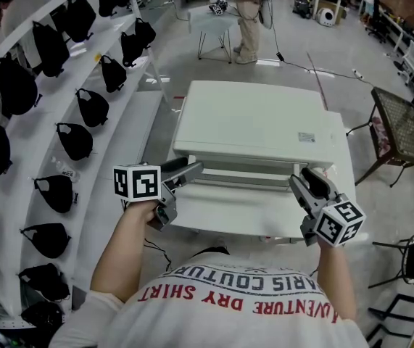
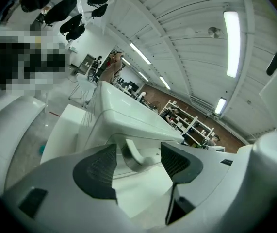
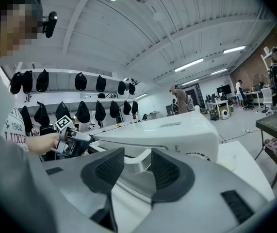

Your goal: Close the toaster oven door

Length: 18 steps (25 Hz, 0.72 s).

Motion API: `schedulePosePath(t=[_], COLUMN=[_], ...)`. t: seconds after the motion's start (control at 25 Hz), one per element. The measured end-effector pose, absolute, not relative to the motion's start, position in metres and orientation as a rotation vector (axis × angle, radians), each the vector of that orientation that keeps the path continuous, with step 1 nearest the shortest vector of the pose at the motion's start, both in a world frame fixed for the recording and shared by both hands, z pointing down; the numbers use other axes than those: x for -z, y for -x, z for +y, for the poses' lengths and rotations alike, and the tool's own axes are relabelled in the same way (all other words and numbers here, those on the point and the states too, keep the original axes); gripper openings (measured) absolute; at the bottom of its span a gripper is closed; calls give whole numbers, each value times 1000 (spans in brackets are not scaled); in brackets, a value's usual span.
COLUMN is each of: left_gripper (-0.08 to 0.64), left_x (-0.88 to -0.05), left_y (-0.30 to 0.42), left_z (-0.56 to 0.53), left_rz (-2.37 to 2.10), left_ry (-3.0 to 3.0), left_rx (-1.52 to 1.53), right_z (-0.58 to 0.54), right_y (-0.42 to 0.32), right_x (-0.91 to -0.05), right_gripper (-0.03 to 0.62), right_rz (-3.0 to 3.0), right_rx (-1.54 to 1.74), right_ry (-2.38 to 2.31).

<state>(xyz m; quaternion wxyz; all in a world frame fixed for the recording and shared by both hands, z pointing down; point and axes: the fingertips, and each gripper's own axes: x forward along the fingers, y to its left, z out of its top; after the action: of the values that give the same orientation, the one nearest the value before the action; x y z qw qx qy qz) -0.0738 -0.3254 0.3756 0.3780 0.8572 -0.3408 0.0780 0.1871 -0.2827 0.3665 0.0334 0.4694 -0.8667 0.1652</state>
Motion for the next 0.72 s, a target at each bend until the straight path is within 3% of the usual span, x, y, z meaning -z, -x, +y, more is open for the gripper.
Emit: schedulePosePath(t=[0.04,0.28,0.72], left_gripper=[287,288,277], left_x=[-371,-352,-314], left_y=[75,75,34], left_z=[-325,-316,-251], left_rz=[-864,-889,-838], left_ry=[-2209,-2346,-2660], left_rx=[-192,-286,-169], right_z=[-281,-274,-232], right_y=[-186,-187,-166], right_x=[-367,-363,-335], right_gripper=[173,175,172], right_rz=[-2666,-2672,-2808], right_rx=[-507,-500,-384], right_ry=[-1442,-1436,-1379])
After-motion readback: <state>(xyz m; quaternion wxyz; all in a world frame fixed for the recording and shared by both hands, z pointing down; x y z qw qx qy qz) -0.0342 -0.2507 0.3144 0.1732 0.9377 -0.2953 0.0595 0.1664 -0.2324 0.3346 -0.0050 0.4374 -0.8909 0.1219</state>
